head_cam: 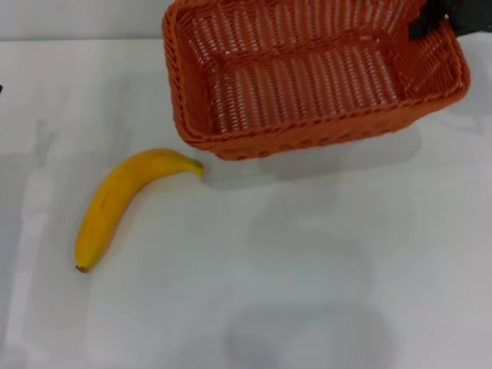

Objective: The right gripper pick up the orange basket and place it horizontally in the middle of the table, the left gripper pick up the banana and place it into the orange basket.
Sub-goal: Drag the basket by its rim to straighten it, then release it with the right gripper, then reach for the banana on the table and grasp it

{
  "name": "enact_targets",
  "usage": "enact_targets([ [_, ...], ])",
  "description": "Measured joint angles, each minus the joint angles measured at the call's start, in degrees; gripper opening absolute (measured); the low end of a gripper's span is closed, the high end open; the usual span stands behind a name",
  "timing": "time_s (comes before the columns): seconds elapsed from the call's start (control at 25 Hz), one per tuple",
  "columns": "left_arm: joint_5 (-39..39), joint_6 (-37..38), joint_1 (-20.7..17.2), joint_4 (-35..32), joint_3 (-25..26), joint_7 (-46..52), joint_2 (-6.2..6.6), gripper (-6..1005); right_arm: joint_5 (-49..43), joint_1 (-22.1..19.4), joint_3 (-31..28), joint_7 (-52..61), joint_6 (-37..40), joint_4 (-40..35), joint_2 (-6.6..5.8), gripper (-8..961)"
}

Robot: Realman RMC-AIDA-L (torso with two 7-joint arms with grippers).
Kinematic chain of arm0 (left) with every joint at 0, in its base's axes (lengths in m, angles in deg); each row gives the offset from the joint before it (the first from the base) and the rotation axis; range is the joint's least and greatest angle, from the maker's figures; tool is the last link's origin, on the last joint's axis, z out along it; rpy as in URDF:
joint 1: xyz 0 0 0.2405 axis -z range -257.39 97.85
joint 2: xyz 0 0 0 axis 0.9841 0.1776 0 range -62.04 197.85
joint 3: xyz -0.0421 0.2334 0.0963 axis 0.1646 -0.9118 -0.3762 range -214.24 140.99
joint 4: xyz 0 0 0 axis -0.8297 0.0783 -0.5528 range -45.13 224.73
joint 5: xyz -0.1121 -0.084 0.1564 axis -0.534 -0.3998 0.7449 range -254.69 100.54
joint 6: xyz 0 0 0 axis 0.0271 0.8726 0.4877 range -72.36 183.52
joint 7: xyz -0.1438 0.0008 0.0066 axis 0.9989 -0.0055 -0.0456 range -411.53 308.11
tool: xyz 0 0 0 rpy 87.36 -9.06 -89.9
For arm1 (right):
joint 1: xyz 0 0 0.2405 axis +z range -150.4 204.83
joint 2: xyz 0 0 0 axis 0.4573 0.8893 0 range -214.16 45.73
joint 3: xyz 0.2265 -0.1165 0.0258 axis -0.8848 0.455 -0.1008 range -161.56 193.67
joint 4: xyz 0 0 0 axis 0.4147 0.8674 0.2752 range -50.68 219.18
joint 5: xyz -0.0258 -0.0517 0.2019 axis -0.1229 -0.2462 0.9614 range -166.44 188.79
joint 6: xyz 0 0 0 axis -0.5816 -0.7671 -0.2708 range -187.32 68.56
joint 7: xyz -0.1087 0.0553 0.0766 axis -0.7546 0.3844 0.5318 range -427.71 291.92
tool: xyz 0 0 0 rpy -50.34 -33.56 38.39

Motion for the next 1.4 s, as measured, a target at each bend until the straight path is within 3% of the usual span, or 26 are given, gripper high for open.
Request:
enact_targets([
  [0.2, 0.0, 0.6, 0.1, 0.4, 0.0, 0.0, 0.01, 873, -0.2, -1.9, 4.6, 1.6, 2.1, 0.1, 1.79, 169],
  [0.4, 0.0, 1.1, 0.0, 0.5, 0.0, 0.0, 0.02, 872, 0.1, -3.6, 5.2, 2.7, 4.4, 0.0, 3.68, 200],
  [0.72, -0.1, 1.5, -0.1, 0.6, 0.0, 0.0, 0.05, 871, 8.3, -8.2, 5.3, 0.5, 4.8, -1.0, 5.03, 248],
  [0.92, -0.4, 1.5, -0.1, 0.6, 0.0, 0.0, 0.08, 871, 9.8, -11.0, 4.2, -0.3, 5.7, -1.3, 4.77, 279],
  [1.08, -0.4, 1.5, 0.0, 0.6, 0.0, 0.0, 0.1, 870, 12.3, -13.5, 3.8, -0.3, 5.9, -2.0, 3.85, 434],
  [1.24, -0.5, 1.5, 0.0, 0.6, 0.1, 0.0, 0.11, 870, 14.7, -16.5, 2.6, -0.1, 5.7, -4.3, 1.86, 579],
  [1.4, -0.7, 1.5, 0.0, 0.6, 0.1, 0.0, 0.11, 869, 22.4, -20.6, -3.3, -3.6, 7.9, -5.5, 0.83, 716],
])
